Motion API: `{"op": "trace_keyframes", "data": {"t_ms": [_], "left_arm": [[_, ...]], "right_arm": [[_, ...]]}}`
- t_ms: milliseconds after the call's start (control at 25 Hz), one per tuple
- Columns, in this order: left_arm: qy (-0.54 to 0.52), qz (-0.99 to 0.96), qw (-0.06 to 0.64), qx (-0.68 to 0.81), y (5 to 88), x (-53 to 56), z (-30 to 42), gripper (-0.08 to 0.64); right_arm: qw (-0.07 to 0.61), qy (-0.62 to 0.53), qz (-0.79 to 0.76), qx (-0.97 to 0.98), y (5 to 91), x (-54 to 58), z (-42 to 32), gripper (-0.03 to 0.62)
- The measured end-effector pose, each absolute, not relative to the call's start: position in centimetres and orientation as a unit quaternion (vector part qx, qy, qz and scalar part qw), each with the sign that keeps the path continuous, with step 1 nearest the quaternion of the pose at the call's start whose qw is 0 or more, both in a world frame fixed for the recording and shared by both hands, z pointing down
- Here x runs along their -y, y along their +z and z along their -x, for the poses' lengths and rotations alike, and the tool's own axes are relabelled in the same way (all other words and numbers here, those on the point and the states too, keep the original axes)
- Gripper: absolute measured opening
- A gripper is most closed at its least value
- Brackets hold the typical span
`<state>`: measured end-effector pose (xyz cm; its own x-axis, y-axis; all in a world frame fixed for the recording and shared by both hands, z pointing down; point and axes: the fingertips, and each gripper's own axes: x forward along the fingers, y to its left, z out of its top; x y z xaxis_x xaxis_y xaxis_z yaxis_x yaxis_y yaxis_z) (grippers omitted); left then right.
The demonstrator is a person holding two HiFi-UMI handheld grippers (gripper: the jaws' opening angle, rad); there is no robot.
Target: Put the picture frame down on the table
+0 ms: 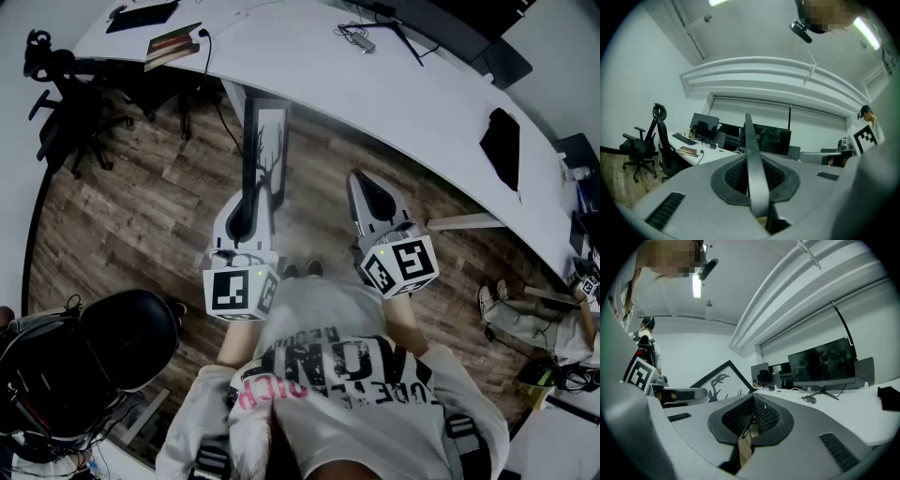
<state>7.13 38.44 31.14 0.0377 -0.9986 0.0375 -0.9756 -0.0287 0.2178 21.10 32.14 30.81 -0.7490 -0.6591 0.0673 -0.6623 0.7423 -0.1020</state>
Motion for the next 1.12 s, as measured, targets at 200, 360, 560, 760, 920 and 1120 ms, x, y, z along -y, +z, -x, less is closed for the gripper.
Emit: {"op": "trace_keyframes", "data": {"t_ms": [200, 360, 560, 760, 920, 1120], "left_arm": [[-0.064, -0.715, 0.091, 0.69, 30.9, -38.4, -7.1, 0.025], [-0.065, -0.715, 0.09, 0.69, 30.7, -38.5, -7.1, 0.023], [-0.065, -0.712, 0.086, 0.693, 30.3, -38.8, -7.4, 0.023], [-0.069, -0.705, 0.076, 0.702, 30.5, -39.8, -8.5, 0.022], [-0.072, -0.701, 0.076, 0.706, 30.5, -39.6, -8.7, 0.021], [-0.078, -0.689, 0.08, 0.716, 31.1, -40.0, -9.2, 0.02]], "right_arm": [[0.018, 0.061, -0.354, 0.933, 30.7, -32.3, -21.0, 0.0], [0.018, 0.061, -0.352, 0.934, 30.6, -32.4, -20.9, 0.0], [0.021, 0.054, -0.343, 0.938, 30.2, -32.8, -21.1, 0.0], [0.016, 0.044, -0.329, 0.943, 30.5, -33.8, -22.3, 0.0], [-0.005, 0.047, -0.312, 0.949, 29.9, -33.9, -22.9, 0.002], [-0.002, 0.058, -0.315, 0.947, 30.9, -34.3, -24.8, 0.002]]}}
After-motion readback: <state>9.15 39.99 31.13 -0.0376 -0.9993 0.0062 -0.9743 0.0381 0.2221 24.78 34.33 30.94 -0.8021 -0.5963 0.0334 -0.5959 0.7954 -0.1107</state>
